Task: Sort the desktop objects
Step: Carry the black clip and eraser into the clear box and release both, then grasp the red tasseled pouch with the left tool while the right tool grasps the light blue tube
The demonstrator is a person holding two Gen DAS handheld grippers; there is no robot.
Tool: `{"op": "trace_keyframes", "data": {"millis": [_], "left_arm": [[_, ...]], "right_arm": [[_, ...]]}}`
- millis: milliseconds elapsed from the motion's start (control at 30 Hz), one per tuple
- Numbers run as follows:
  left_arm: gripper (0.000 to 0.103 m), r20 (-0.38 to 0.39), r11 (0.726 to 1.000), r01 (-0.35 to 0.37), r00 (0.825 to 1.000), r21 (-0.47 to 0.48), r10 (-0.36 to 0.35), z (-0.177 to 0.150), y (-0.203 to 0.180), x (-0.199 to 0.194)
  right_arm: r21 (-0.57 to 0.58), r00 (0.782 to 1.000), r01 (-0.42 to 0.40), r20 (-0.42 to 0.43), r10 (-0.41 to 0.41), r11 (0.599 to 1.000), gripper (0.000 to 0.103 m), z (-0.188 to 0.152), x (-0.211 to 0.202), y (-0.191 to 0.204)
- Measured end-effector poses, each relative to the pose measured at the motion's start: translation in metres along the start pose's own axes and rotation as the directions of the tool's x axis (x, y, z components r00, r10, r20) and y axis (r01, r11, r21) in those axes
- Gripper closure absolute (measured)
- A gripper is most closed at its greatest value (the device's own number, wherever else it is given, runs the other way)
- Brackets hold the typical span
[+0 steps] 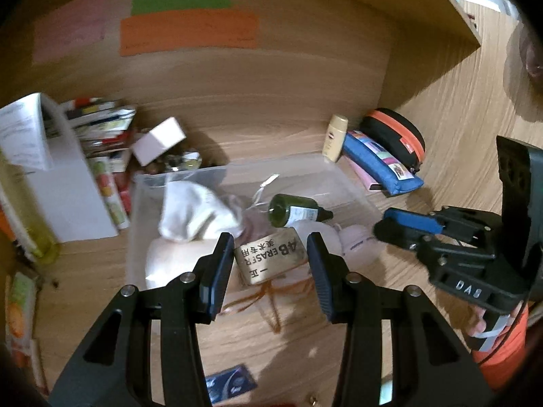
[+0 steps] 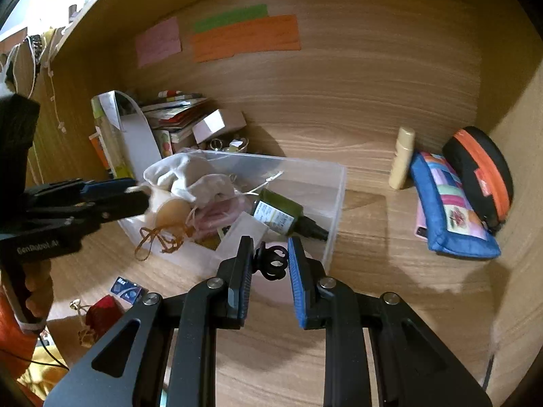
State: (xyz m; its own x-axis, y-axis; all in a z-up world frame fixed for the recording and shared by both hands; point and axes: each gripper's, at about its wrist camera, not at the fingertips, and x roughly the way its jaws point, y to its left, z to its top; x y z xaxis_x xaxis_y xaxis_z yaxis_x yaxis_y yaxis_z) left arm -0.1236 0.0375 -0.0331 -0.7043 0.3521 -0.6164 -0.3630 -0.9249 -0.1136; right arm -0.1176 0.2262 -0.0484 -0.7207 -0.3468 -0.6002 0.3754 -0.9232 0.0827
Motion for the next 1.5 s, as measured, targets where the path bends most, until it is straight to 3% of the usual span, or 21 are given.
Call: {"op": "trace_keyframes", "data": {"millis": [267, 467, 533, 600, 667, 733, 833, 900, 1000, 1300, 1500], "left_arm": [[0.059, -0.042, 1.0, -0.011, 0.999, 0.015, 0.012, 0.0, -0.005, 0.036], [0.059, -0.045, 1.0, -0.009, 0.999, 0.028, 0.011, -0.001, -0.008, 0.039], [0.058, -0.042, 0.999, -0.011, 0.999, 0.033, 0.013, -0.001, -0.009, 0.037], [0.058, -0.033, 0.999, -0.021, 0.999, 0.036, 0.022, 0.0, -0.01, 0.033], [0.057, -0.025, 0.999, -0.014, 1.0, 0.029, 0.014, 0.001, -0.01, 0.027], [0.05, -0.01, 1.0, -0.018, 1.0, 0.024, 0.018, 0.002, -0.01, 0.018], [0.032, 0.028, 0.998, -0.052, 0.998, 0.021, 0.052, 0.001, -0.008, 0.001], [0.013, 0.053, 0.996, -0.089, 0.995, 0.011, 0.088, -0.001, -0.006, -0.011], [0.005, 0.069, 0.994, -0.107, 0.992, -0.01, 0.108, -0.008, 0.001, -0.027], [0.004, -0.027, 0.988, -0.151, 0.988, -0.022, 0.15, -0.049, 0.021, -0.048], [0.004, -0.11, 0.989, -0.137, 0.985, -0.049, 0.131, -0.085, 0.028, -0.053]], "right_arm": [[-0.009, 0.999, 0.005, -0.033, -0.006, 1.0, 0.084, 0.007, 0.028, -0.001], [-0.035, 0.999, 0.01, -0.047, -0.012, 0.999, 0.084, 0.006, 0.035, 0.003], [-0.041, 0.999, 0.013, -0.042, -0.015, 0.999, 0.075, 0.006, 0.033, 0.004], [-0.049, 0.999, 0.039, -0.019, -0.04, 0.998, 0.049, 0.007, 0.029, 0.006], [-0.06, 0.998, 0.068, 0.018, -0.067, 0.996, 0.042, 0.008, 0.02, 0.009], [-0.064, 0.996, 0.081, 0.045, -0.078, 0.995, 0.038, 0.008, 0.01, 0.012], [-0.063, 0.991, 0.113, 0.077, -0.108, 0.992, 0.022, 0.007, -0.004, 0.016], [-0.064, 0.989, 0.125, 0.086, -0.12, 0.99, 0.017, 0.005, -0.012, 0.019], [-0.055, 0.99, 0.129, 0.071, -0.125, 0.99, 0.005, 0.0, -0.02, 0.022], [-0.033, 0.995, 0.096, 0.021, -0.095, 0.995, 0.001, -0.03, -0.04, 0.035], [-0.032, 0.996, 0.085, -0.02, -0.086, 0.996, 0.001, -0.051, -0.042, 0.046]]}}
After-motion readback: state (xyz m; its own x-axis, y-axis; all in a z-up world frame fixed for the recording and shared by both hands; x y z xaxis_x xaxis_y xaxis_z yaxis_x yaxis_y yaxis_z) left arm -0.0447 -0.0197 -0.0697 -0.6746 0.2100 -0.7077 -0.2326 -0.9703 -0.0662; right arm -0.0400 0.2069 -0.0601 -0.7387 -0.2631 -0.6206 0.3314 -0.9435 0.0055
